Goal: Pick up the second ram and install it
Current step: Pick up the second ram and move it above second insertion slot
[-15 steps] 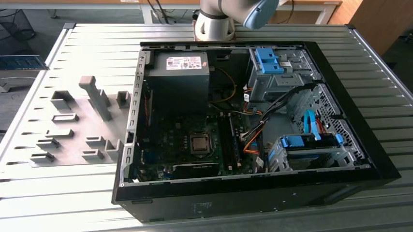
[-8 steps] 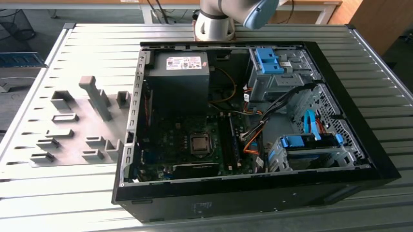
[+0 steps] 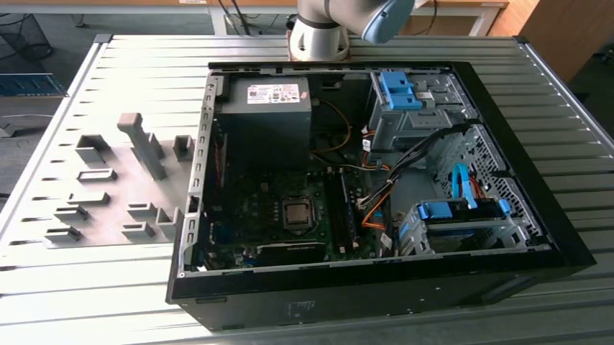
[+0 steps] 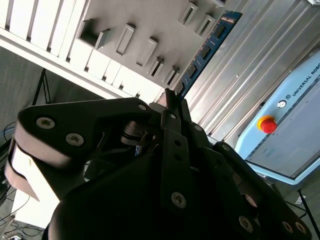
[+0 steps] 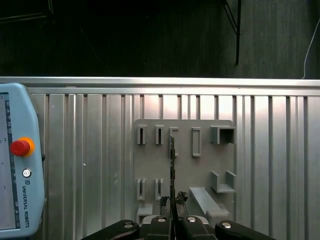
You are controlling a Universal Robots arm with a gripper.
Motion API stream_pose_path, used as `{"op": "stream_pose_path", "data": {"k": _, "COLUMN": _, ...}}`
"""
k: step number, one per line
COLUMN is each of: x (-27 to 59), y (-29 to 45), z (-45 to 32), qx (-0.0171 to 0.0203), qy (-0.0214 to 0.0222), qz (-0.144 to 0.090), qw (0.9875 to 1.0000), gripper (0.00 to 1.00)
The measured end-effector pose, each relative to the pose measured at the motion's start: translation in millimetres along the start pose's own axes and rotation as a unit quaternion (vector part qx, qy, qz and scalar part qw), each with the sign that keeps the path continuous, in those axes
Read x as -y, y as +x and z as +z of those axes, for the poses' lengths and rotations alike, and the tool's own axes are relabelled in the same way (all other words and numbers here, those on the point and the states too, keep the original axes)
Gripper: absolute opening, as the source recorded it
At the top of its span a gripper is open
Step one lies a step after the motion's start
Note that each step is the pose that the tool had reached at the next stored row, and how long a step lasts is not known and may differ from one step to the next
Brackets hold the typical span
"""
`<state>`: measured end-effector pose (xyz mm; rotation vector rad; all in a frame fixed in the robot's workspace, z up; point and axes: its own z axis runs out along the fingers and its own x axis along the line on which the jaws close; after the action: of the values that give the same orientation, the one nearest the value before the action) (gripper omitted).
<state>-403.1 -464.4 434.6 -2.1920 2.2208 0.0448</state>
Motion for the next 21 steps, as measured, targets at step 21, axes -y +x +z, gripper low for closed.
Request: {"op": "stream_pose_path", "data": {"k": 21, "x": -0.1, "y": -0.9, "z": -9.9, "qx": -0.0006, "qy": 0.0001, "qz": 0.000, "qw": 1.0000, "gripper": 0.14}}
